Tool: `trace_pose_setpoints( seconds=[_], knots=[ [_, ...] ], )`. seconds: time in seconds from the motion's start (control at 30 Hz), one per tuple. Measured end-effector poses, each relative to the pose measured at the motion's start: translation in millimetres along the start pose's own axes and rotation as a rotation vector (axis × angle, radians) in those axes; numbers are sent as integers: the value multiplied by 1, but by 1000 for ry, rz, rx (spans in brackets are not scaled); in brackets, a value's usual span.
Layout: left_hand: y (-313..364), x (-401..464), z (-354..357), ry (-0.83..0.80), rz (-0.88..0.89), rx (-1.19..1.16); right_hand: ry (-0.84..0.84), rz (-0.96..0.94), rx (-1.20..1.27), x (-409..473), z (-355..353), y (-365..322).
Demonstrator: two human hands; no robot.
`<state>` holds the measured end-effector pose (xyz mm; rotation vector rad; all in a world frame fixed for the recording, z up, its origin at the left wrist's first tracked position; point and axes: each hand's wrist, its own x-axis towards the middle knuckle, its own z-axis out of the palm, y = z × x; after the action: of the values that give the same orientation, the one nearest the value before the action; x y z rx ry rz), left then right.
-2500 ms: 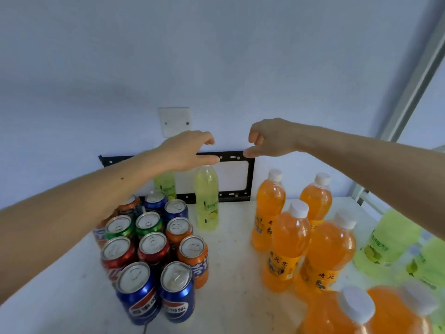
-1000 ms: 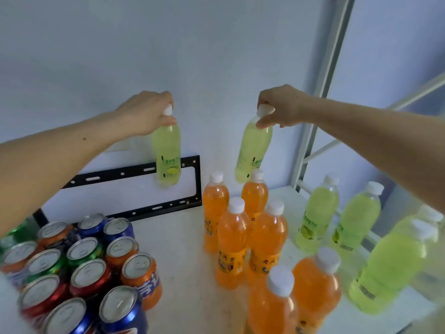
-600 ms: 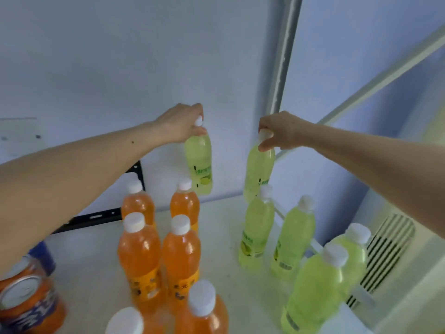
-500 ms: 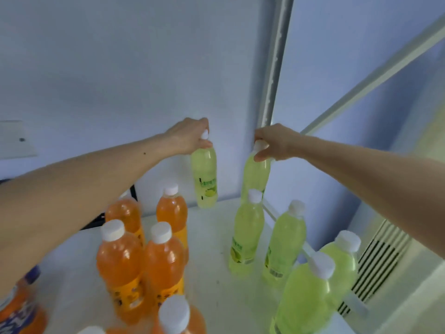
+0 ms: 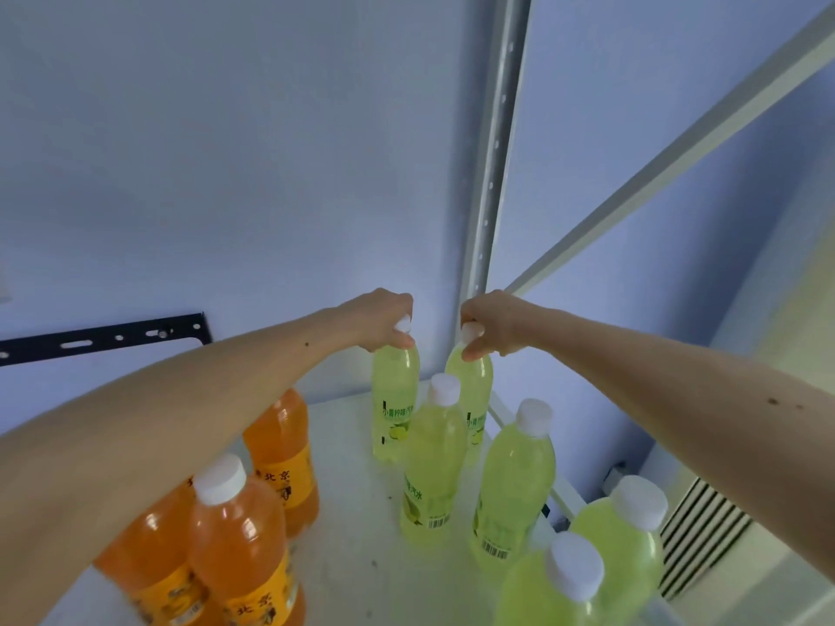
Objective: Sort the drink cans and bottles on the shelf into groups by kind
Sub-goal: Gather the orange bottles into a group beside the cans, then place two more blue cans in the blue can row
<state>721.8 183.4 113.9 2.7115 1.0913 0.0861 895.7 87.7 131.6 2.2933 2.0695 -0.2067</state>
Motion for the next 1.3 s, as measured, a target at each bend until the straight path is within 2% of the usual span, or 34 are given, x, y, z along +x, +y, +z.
trace_pose_setpoints(
  seconds=[0.17,0.33,0.47,0.6,0.83,1.1,1.3],
  knots=[
    [-5,0,2,-47,-5,91,-43,41,20,-5,-4,-4],
    [-9,-8,-1,-78,-2,48,-82,74,-9,-5,-6,-9],
    [-13,-22,-18,-51,-16,47,-44,56,-61,-10,-20,-20],
    [-23,-56,-52,60,-41,89,54,-33,-64,-16,-51,-52],
    [-76,-179,-95,213,-168,250,144,-304,-112,-31,-88,-172],
    [-158,-360,-108,209,-368,350,133,-538,-200,-73,-77,-340],
    [-202,-464,-93,144,-404,348,74,-572,-216,-112,-44,-438]
  ],
)
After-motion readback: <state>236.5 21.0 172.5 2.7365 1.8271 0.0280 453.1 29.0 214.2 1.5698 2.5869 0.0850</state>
